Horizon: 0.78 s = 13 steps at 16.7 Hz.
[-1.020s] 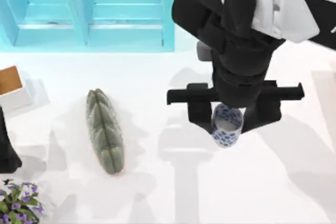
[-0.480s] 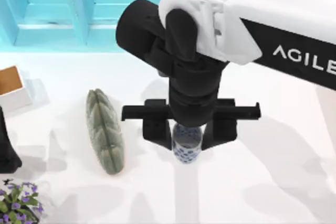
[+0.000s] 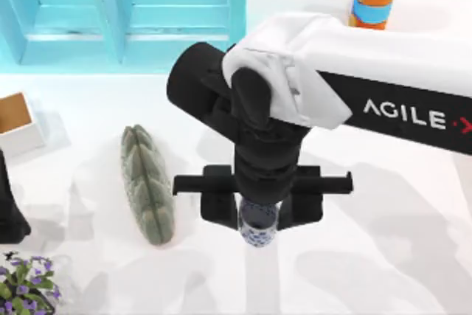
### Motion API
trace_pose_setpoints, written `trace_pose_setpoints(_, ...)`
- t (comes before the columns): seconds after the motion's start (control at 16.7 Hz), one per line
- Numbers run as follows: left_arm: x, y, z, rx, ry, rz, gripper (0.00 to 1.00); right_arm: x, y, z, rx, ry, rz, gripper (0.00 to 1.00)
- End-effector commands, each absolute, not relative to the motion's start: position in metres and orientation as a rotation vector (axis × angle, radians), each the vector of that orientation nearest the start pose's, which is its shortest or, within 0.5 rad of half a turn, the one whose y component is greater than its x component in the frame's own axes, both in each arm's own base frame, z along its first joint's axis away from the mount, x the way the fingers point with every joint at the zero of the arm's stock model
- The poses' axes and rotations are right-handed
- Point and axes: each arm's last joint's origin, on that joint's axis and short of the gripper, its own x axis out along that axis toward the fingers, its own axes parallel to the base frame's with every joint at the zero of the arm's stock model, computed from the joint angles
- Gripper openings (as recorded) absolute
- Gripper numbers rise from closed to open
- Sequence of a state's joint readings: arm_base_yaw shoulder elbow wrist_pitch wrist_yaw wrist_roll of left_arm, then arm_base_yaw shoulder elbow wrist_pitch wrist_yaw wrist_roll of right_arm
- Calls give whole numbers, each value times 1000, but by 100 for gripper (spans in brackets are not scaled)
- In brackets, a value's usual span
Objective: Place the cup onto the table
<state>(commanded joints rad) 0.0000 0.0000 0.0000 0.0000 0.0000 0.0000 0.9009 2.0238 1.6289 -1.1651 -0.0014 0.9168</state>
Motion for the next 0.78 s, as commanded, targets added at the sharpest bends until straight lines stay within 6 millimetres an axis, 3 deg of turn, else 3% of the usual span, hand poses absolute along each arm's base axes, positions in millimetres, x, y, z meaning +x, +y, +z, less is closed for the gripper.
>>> trace_pose_setpoints(0.12, 106, -1, 160, 0, 0, 0, 100, 239, 309, 186, 12, 1572, -4, 0)
trace_pose_setpoints(0.36, 106, -1, 160, 0, 0, 0, 100, 239, 309, 185, 12, 1572, -4, 0)
trace_pose_setpoints(0.78, 106, -1, 160, 0, 0, 0, 100, 239, 309, 185, 12, 1572, -4, 53)
